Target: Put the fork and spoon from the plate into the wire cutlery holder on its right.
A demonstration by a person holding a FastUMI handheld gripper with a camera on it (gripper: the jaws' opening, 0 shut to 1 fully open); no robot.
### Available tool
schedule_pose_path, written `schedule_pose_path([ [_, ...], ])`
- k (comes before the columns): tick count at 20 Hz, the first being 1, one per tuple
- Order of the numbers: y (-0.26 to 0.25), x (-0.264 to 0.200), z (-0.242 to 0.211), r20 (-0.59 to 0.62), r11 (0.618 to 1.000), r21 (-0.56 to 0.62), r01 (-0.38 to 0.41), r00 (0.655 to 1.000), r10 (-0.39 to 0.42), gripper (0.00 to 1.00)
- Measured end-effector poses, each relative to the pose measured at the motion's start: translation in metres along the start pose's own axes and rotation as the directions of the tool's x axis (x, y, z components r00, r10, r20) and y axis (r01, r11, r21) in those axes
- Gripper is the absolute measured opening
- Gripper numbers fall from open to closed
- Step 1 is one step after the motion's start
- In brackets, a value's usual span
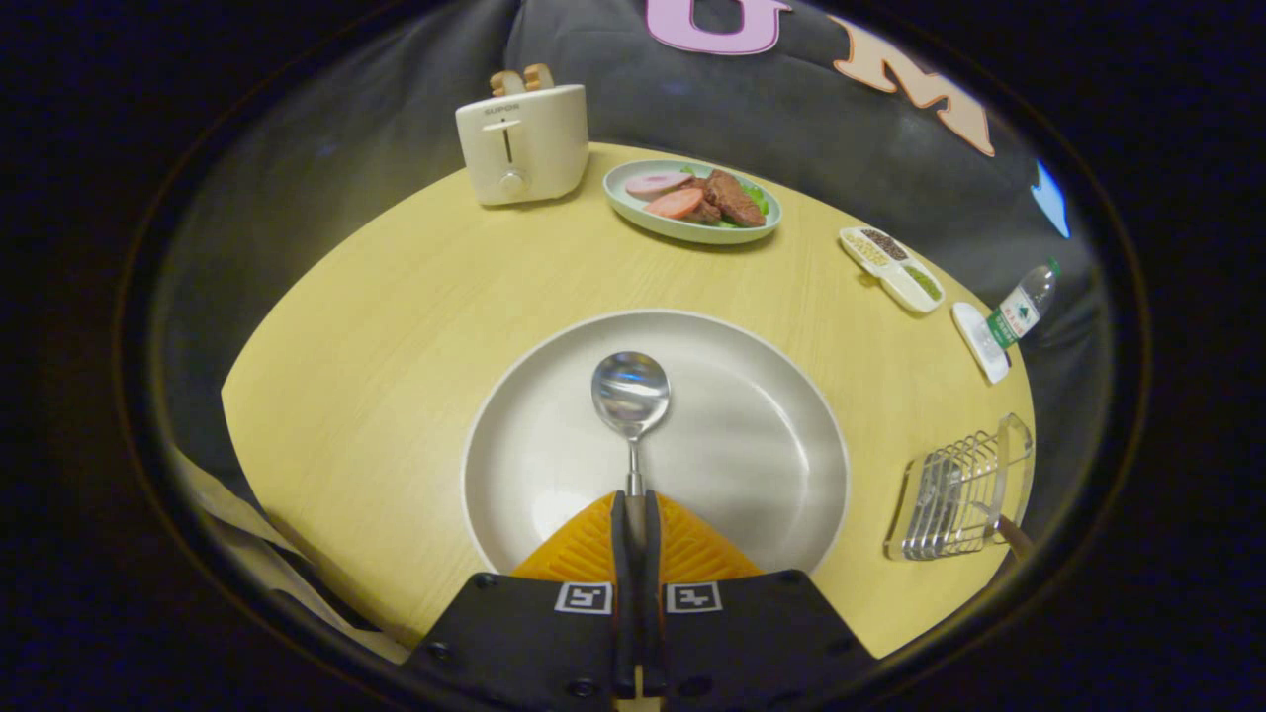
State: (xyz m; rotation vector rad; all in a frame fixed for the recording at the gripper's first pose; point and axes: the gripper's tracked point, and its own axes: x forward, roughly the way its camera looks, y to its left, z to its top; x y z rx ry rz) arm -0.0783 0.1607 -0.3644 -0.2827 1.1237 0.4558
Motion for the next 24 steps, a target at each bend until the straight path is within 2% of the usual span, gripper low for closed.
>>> schedule_pose_path([
  [7,-0.05,-0.036,0.015,-0.015,0.996,0.084,0.028,1.0,-0.027,0.06],
  [14,-0.111,-0.068,0.018,-0.035,0.991,0.076,0.108,0.994,-0.105,0.06],
  [24,-0.2,-0.109,0.004,-0.104,0.961,0.155,0.231,0.971,-0.217,0.06],
])
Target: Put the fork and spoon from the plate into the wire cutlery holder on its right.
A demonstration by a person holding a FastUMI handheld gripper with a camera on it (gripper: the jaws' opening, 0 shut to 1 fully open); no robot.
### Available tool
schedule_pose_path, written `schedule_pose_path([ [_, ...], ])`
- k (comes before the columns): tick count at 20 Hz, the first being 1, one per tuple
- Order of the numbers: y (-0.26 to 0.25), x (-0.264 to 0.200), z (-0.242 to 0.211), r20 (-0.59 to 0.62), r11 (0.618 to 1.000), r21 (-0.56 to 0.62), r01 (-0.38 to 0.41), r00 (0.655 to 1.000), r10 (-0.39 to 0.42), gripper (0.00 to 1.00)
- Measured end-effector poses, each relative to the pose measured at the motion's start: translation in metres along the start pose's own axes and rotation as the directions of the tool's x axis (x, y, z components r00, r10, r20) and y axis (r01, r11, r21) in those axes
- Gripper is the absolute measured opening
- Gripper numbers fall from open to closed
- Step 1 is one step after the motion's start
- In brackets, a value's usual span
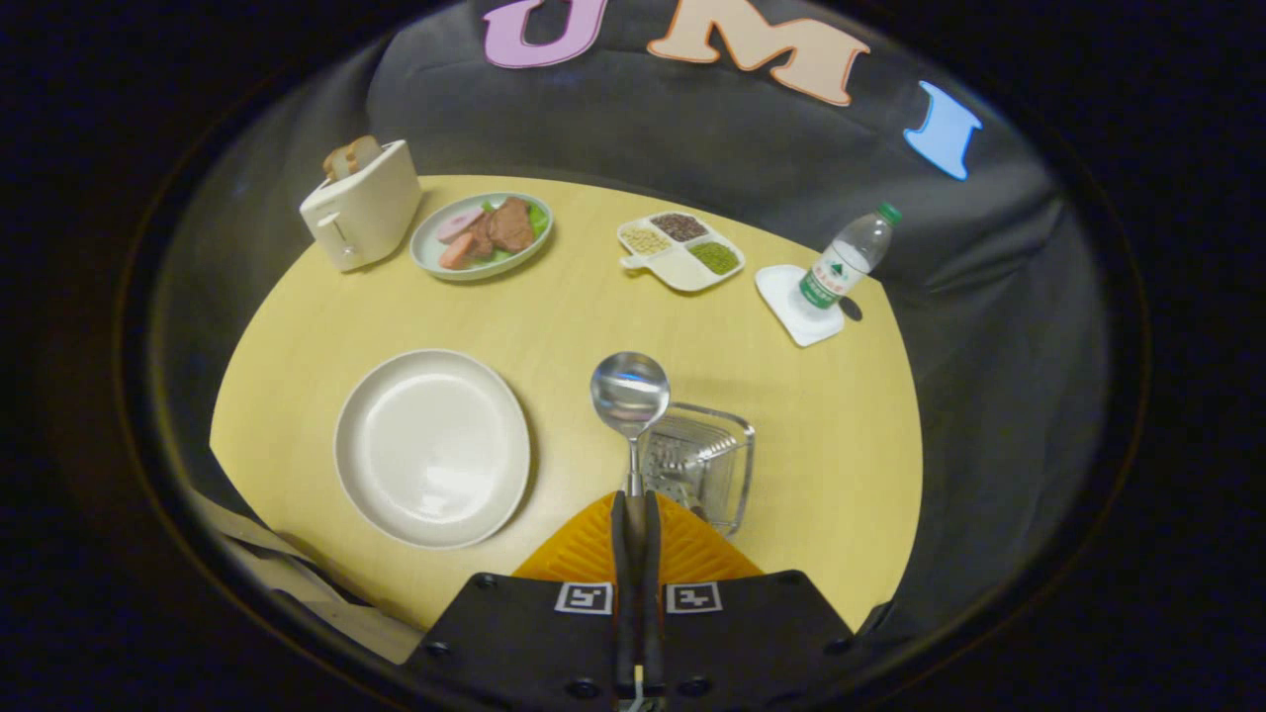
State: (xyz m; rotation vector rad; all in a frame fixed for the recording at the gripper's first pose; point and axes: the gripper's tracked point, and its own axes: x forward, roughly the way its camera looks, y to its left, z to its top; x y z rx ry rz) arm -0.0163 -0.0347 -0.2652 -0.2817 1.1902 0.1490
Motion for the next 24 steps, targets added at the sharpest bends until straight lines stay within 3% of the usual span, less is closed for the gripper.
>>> schedule_pose_path([
  [7,-0.03,0.002,-0.021,-0.078,0.998,0.059,0.038,0.996,-0.033,0.08],
  [11,-0.035,0.0,-0.019,-0.07,0.996,0.077,0.047,0.997,-0.041,0.13],
  [13,-0.034,0.002,-0.016,-0.055,0.995,0.09,0.043,0.998,-0.038,0.21],
  [20,-0.036,-0.007,-0.003,0.023,0.992,0.118,0.042,0.999,-0.045,0.76],
  [23,-0.033,-0.02,0.016,0.129,0.986,0.163,0.023,0.991,-0.045,0.99],
  [24,-0.03,-0.029,0.028,0.19,0.984,0.181,0.007,0.981,-0.042,0.99],
])
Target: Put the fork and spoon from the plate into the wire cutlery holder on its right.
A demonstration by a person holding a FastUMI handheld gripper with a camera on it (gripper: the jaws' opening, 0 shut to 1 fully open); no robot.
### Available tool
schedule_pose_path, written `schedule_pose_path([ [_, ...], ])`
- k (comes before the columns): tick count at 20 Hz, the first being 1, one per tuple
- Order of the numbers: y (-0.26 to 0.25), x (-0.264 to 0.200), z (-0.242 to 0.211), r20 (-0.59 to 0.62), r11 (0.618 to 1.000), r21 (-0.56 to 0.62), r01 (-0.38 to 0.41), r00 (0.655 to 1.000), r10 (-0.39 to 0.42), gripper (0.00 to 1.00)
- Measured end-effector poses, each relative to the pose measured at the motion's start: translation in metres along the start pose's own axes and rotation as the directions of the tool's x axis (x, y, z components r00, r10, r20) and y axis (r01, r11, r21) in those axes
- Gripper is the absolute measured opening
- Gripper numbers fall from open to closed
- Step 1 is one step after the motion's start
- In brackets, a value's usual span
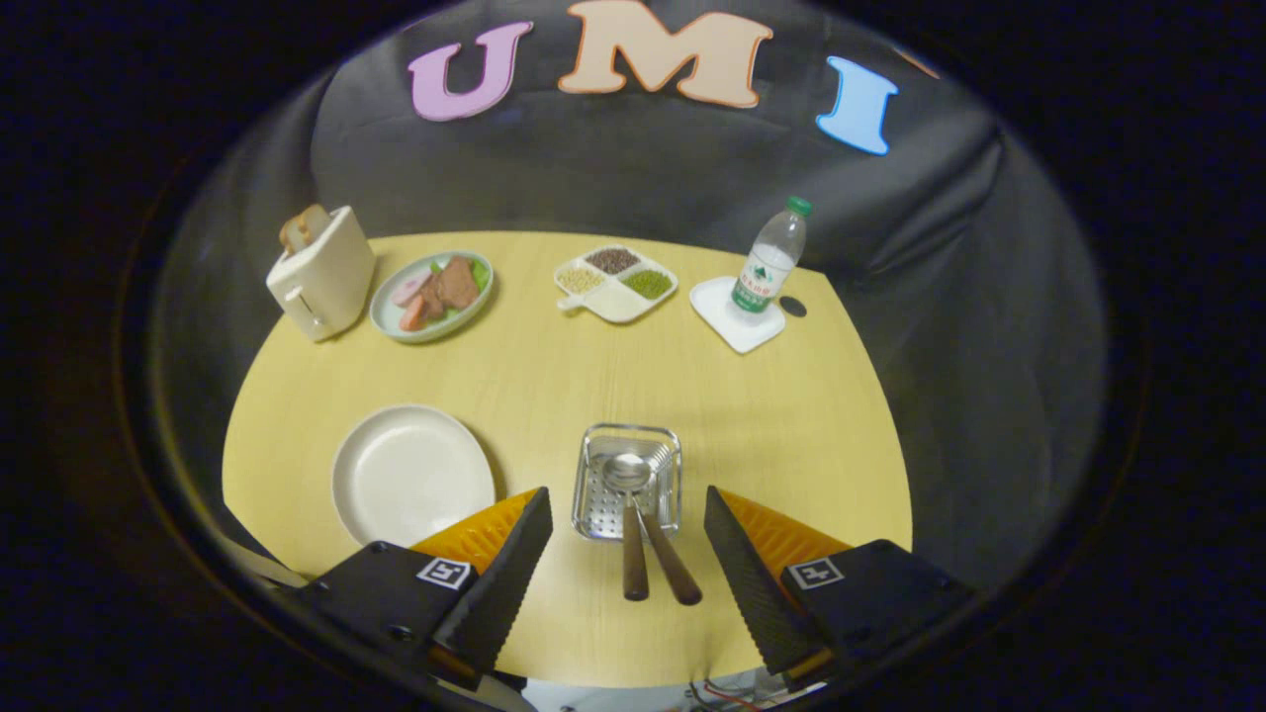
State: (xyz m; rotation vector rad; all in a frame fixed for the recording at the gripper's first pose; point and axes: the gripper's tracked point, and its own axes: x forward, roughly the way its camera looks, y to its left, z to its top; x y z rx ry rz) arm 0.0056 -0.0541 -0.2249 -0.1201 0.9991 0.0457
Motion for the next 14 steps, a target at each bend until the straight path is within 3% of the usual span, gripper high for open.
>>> schedule_pose_path([
  [2,0.007,-0.017,0.023,0.133,1.0,0.017,-0.019,0.991,0.017,0.99],
  [5,0.018,-0.048,0.054,0.333,0.999,0.027,-0.029,0.943,0.019,0.99],
  [10,0.03,-0.107,0.087,0.597,0.995,0.064,-0.081,0.802,0.027,0.99],
  [12,0.033,-0.13,0.094,0.673,0.992,0.076,-0.102,0.739,0.024,0.99],
  [14,0.031,-0.145,0.095,0.716,0.991,0.081,-0.102,0.698,0.013,0.99],
])
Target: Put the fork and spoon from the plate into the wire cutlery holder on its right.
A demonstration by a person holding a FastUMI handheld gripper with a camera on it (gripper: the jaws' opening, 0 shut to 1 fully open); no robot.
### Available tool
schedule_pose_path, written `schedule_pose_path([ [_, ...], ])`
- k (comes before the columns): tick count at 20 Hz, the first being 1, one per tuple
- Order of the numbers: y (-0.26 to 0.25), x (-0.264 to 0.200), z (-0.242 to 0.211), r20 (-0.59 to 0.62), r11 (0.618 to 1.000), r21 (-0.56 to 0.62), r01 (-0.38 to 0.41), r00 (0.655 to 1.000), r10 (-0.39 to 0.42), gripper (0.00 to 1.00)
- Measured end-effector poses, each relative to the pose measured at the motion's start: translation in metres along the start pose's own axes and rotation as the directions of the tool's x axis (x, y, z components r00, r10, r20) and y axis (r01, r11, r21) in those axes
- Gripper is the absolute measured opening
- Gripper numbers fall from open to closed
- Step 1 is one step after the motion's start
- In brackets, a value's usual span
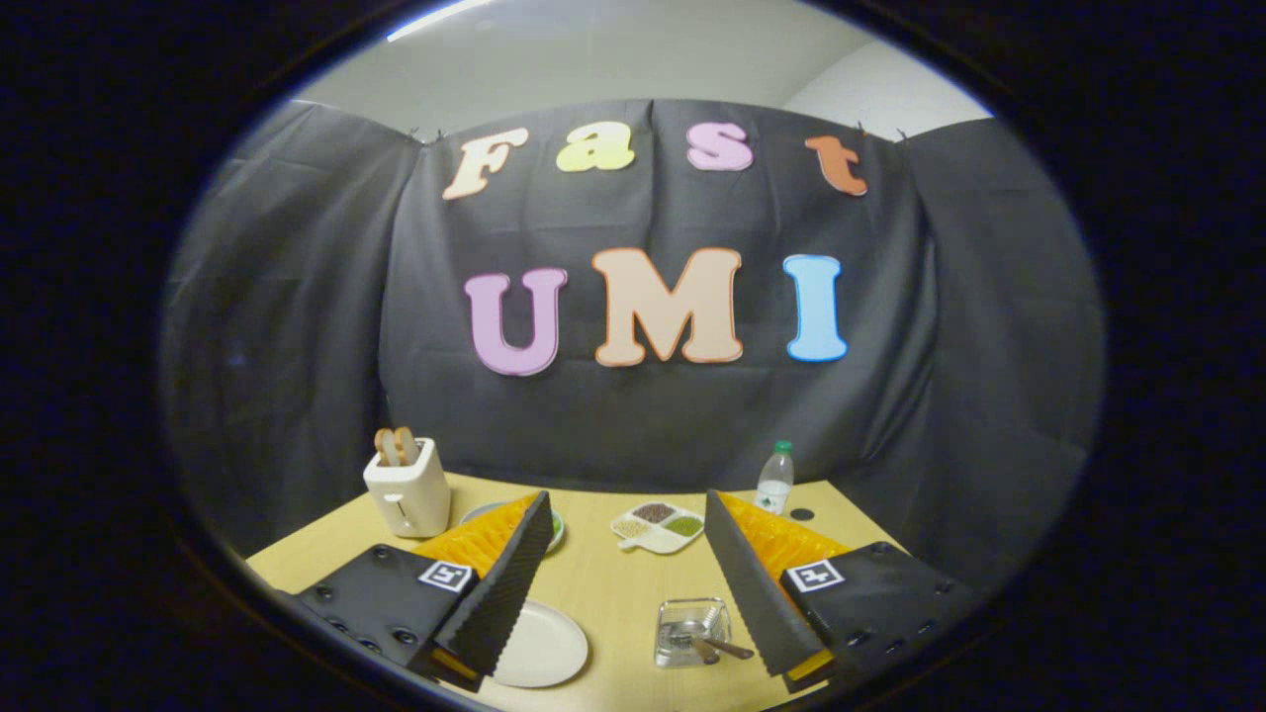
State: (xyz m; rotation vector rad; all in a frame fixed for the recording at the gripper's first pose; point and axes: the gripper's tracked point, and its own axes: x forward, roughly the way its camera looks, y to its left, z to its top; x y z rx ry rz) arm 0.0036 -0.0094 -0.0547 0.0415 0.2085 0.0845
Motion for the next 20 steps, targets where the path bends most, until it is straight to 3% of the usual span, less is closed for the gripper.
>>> schedule_pose_path([
  [5,0.002,-0.014,0.018,0.08,1.0,0.021,-0.002,0.997,0.0,0.98],
  [20,0.0,-0.026,0.04,0.135,1.0,-0.012,0.016,0.991,-0.015,0.98],
])
